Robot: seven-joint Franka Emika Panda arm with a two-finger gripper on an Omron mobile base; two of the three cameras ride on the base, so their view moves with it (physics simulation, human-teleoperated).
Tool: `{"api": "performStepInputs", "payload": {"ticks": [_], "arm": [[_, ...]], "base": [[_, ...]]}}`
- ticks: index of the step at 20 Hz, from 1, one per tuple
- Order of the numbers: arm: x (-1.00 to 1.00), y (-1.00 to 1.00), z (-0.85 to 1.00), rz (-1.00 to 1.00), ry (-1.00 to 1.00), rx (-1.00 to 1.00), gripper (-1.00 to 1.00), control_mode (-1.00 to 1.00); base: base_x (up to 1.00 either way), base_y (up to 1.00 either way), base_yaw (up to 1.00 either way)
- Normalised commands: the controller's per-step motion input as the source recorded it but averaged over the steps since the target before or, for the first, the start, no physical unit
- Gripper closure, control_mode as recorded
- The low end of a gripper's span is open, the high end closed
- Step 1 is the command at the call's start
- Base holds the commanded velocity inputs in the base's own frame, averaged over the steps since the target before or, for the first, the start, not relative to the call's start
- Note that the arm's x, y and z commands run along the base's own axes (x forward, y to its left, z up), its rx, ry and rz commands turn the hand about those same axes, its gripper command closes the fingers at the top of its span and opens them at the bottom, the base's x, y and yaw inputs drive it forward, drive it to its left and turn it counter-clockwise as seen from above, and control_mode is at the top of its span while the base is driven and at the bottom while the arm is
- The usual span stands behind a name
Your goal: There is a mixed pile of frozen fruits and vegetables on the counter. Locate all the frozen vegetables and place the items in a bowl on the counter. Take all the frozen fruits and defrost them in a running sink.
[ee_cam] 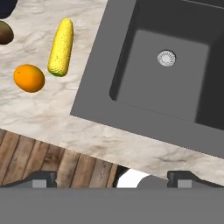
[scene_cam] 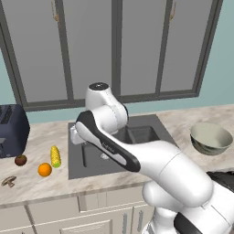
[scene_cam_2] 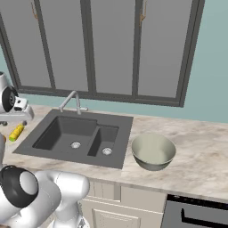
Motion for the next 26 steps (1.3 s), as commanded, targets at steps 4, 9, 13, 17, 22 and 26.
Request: {"api": "performStepInputs", "payload": {"ticks": [4,9,13,17,22,26], "arm": [[0.03,0.34,-0.11,0.00,0.01,0.00,-1.00,-1.00],[0.08,0.30,-0.05,0.00,0.02,-0.02,-1.00,-1.00],[0.18,0.35,-0.04,0.00,0.04,-0.03,-1.00,-1.00],[0.17,0.37,-0.14,-0.01,0.05,-0.02,-1.00,-1.00],[0.15,0.30,-0.18,-0.03,0.00,0.00,-1.00,-1.00],[0.21,0.23,-0.20,-0.03,0.01,0.00,-1.00,-1.00]], "base": [[0.00,0.00,0.00],[0.00,0.00,0.00],[0.00,0.00,0.00],[0.00,0.00,0.00],[0.00,0.00,0.00],[0.00,0.00,0.00]]}}
